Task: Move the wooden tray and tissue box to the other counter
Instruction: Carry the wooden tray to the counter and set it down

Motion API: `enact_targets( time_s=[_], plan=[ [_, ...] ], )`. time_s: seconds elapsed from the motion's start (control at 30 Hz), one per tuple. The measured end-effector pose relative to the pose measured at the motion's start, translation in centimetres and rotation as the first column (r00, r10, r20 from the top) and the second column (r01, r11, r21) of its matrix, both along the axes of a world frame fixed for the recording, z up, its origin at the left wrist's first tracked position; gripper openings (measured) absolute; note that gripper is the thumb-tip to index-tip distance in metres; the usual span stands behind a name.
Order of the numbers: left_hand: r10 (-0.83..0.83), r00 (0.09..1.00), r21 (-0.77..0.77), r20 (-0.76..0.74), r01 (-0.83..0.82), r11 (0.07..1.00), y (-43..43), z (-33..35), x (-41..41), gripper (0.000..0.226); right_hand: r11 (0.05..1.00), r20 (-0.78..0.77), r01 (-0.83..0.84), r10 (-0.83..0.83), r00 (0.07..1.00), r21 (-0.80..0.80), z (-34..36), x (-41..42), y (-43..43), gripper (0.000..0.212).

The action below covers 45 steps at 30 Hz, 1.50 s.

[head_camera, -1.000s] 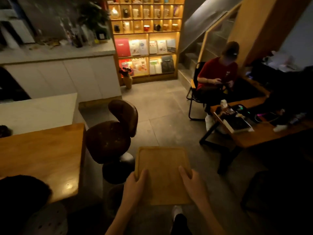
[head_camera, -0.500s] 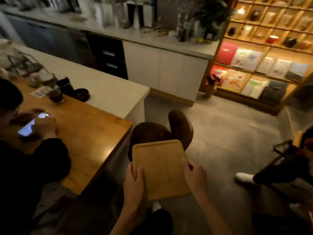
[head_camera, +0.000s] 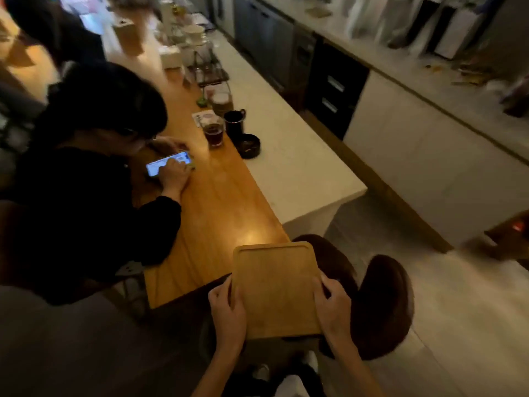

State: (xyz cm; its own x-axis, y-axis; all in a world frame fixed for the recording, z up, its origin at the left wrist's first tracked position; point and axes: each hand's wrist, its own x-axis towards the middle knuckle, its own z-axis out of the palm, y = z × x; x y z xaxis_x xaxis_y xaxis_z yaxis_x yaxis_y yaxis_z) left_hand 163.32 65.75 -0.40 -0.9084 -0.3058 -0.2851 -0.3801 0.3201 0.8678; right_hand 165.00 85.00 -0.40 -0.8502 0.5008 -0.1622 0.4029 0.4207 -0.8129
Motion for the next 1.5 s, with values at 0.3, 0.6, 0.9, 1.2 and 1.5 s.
enact_targets(
  time_s=[0.3, 0.6, 0.9, 1.2, 1.5],
  plan=[
    [0.383, 0.924, -0.059, 0.0, -0.383, 0.922, 0.0, -1.9, -1.8, 0.042, 0.883, 0.104, -0.464, 0.469, 0.877, -0.067, -2.0, -10.1, 0.4, 0.031],
    [0.386, 0.922, -0.074, -0.014, -0.386, 0.919, -3.0, -4.1, -6.4, 0.045, 0.874, 0.134, -0.45, 0.476, 0.869, -0.182, -3.1, -13.8, -1.8, 0.041],
    [0.266, 0.963, -0.171, -0.045, -0.269, 0.948, -4.6, -7.3, -10.1, 0.04, 0.928, 0.178, -0.336, 0.363, 0.915, -0.163, -4.4, -16.6, -3.5, 0.04],
    [0.221, 0.975, -0.25, -0.006, -0.215, 0.944, -5.7, -8.9, -10.5, 0.041, 0.945, 0.198, -0.301, 0.322, 0.926, -0.128, -5.9, -17.6, -5.1, 0.038],
    [0.136, 0.989, -0.423, 0.05, -0.103, 0.9, -7.9, -9.0, -10.4, 0.049, 0.887, 0.194, -0.462, 0.455, 0.869, -0.01, -6.4, -19.0, -6.5, 0.045]
  ],
)
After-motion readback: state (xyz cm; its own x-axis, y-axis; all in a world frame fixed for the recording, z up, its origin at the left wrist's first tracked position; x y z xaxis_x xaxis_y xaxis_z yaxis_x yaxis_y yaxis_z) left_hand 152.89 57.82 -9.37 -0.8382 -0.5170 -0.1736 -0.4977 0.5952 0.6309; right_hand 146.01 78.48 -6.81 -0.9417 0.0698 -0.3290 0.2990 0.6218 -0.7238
